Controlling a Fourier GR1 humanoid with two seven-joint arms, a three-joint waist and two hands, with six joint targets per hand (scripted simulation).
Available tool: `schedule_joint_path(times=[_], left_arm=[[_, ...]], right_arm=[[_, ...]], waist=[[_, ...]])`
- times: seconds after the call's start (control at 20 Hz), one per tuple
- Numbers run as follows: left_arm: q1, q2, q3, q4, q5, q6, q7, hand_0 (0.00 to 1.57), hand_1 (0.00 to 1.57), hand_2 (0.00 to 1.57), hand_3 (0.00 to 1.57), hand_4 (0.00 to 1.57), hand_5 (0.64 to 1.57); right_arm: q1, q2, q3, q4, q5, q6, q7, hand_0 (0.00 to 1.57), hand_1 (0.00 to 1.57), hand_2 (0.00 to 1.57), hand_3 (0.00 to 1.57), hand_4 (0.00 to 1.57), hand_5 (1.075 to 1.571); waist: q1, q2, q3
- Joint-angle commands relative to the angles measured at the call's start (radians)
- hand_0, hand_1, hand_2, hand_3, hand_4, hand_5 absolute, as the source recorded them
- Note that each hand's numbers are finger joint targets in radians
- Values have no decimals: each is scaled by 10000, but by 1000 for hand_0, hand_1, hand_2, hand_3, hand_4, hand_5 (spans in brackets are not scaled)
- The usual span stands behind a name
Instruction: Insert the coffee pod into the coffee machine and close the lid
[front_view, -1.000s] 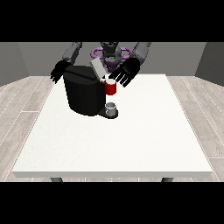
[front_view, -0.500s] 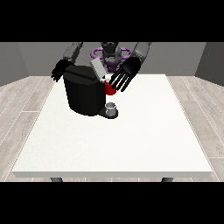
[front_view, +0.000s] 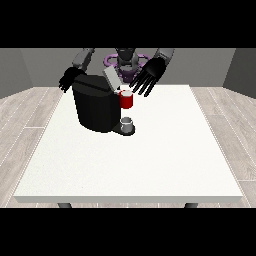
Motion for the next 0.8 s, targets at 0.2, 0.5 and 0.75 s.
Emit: schedule_joint_path(times=[0.2, 0.5, 0.75], left_arm=[[620, -505, 324, -168, 372, -165, 304, 0, 0, 0, 0, 0, 1571], [1791, -1990, 1984, -437, 2498, 303, 31, 0, 0, 0, 0, 79, 1571], [3279, -2809, 2656, -515, 3676, 8, -676, 0, 0, 0, 0, 0, 1571]], right_arm=[[720, 82, -86, 0, -266, 141, -12, 0, 0, 0, 0, 427, 1571], [1554, -260, -573, 432, -362, 149, -233, 0, 0, 0, 0, 430, 1571], [2168, -64, -563, 308, -459, 143, -348, 0, 0, 0, 0, 445, 1571]], waist=[[241, -1027, -2], [1197, -2259, -15], [1934, -3287, -10]])
